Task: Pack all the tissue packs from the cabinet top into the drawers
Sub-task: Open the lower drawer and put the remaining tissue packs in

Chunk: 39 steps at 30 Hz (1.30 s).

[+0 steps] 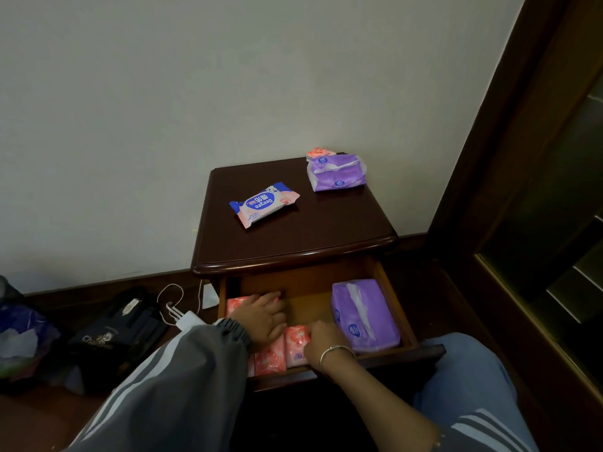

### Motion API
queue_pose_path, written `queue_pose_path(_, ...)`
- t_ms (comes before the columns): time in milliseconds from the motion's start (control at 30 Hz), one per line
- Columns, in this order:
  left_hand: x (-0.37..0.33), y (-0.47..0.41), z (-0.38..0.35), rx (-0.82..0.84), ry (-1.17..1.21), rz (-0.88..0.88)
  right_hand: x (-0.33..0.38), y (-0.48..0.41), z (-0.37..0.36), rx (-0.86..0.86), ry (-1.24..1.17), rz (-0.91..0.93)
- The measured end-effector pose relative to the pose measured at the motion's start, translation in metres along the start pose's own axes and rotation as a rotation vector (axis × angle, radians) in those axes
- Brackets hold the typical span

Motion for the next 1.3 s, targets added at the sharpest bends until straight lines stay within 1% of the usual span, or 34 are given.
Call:
queue_pose_path(100,-0.004,0.0,0.0,0.028,0.014,0.027,-0.003,0.005,0.001,0.069,0.058,0.019)
queue_pose_path(200,-0.008,0.0,0.002,0.029,0.035,0.026,-0.004,0.011,0.003,0.094,0.115,0.023)
queue_pose_path(300,-0.007,0.006,0.007,-0.038,0.175,-0.013,-0.001,0.022,0.008,-0.004,0.121,0.075)
queue_pose_path(400,0.0,0.021,0.021,-0.264,0.33,-0.112,-0.007,0.038,0.027,-0.17,-0.016,0.197)
queue_pose_path(467,0.008,0.036,0.037,-0.444,0.34,-0.156,-0.016,0.044,0.055,-0.305,-0.118,0.286)
queue_pose_path(533,0.021,0.047,0.058,-0.616,0.313,-0.17,-0.026,0.037,0.098,-0.542,-0.116,0.39)
queue_pose_path(567,0.029,0.05,0.069,-0.666,0.316,-0.157,-0.031,0.027,0.121,-0.655,-0.078,0.41)
queue_pose_path(600,0.038,0.05,0.08,-0.707,0.329,-0.127,-0.034,0.014,0.145,-0.724,-0.034,0.394)
queue_pose_path(633,0.048,0.049,0.092,-0.745,0.347,-0.091,-0.037,-0.003,0.166,-0.743,0.006,0.347)
queue_pose_path(667,0.058,0.045,0.103,-0.787,0.365,-0.055,-0.038,-0.023,0.186,-0.726,0.043,0.282)
queue_pose_path(733,0.075,0.031,0.124,-0.845,0.393,0.004,-0.038,-0.066,0.219,-0.643,0.134,0.148)
queue_pose_path(800,0.089,0.008,0.144,-0.853,0.406,0.052,-0.036,-0.106,0.238,-0.539,0.203,0.062)
queue_pose_path(833,0.094,-0.006,0.152,-0.844,0.41,0.072,-0.033,-0.123,0.241,-0.473,0.194,0.035)
queue_pose_path(900,0.103,-0.037,0.169,-0.813,0.41,0.097,-0.029,-0.15,0.234,-0.341,0.163,-0.023)
queue_pose_path(933,0.106,-0.054,0.177,-0.795,0.396,0.102,-0.029,-0.159,0.225,-0.32,0.178,-0.049)
queue_pose_path(1000,0.109,-0.088,0.195,-0.773,0.343,0.097,-0.031,-0.168,0.213,-0.38,0.221,-0.063)
queue_pose_path(1067,0.108,-0.124,0.215,-0.739,0.285,0.087,-0.033,-0.17,0.21,-0.434,0.212,-0.047)
queue_pose_path(1100,0.106,-0.142,0.223,-0.691,0.258,0.08,-0.034,-0.171,0.211,-0.45,0.197,-0.039)
queue_pose_path(1233,0.096,-0.203,0.236,-0.404,0.134,0.057,-0.033,-0.173,0.21,-0.496,0.166,-0.024)
queue_pose_path(1300,0.095,-0.217,0.24,-0.393,0.071,0.061,-0.033,-0.174,0.209,-0.509,0.164,-0.024)
Point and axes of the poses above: each hand's wrist, its own y-axis away from the middle knuckle, its own z-axis out of the back of the hand, x = y × z, the point moved 2 cm from there along -y, towards the middle knuckle, and after that the axes turned 10 degrees about x, right-handed, at the moved point
